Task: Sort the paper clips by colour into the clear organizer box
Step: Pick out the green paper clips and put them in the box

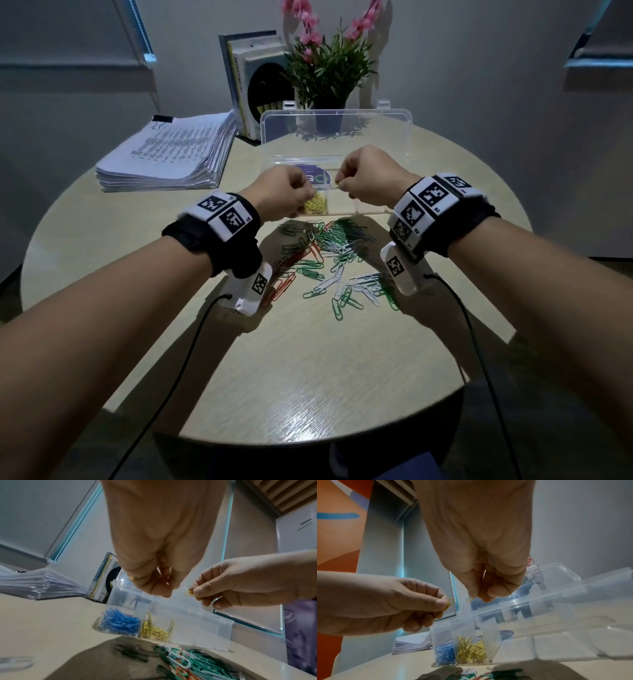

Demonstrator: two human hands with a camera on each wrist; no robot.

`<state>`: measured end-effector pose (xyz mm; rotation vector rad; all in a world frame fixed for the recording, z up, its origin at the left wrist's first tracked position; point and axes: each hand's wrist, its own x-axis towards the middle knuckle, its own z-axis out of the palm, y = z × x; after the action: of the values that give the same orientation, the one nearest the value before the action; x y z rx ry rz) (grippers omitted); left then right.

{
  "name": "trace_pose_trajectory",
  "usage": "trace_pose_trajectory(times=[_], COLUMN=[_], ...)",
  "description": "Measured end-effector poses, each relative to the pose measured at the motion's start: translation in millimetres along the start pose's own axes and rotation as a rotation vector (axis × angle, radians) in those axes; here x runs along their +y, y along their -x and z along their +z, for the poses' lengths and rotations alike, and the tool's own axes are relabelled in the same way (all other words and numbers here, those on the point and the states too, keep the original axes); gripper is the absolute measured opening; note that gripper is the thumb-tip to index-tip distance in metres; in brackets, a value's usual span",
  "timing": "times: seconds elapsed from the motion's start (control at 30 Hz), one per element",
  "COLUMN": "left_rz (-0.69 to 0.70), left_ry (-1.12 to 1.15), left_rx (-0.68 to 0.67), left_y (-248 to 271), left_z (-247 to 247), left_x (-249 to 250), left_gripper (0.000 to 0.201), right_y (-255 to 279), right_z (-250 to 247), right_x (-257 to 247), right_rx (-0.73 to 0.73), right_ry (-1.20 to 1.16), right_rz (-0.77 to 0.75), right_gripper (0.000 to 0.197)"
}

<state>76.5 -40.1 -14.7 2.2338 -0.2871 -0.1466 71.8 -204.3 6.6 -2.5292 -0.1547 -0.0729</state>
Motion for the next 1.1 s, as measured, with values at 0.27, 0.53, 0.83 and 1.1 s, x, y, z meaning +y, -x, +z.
trace_pose_trajectory(times=[0.27,0.53,0.83,1.1], left_rz=[0.024,-0.006,-0.18,-0.299], left_ry=[-0.212,-0.299,0.395,0.986], left_rx=[0.316,0.173,0.114,0.048], left_y=[-30.6,-35.5,10.7,47.1], left_z=[-3.2,-8.2,-18.2,-6.1], left_x=[11.4,13.1,16.2,-4.3], left_gripper=[0.01,0.015,0.014,0.011], right_y=[-29.2,-36.6,3.4,11.4], right_z=[8.1,14.1,6.8,25.0], right_x=[-15.6,-7.9,-0.1,2.3], right_rx=[0.144,0.111,-0.182,-0.33], right_ry=[0.043,0.109,0.284,0.547], right_rz=[0.003,-0.007,0.052,0.057], right_gripper=[0.016,0.017,0.016,0.027])
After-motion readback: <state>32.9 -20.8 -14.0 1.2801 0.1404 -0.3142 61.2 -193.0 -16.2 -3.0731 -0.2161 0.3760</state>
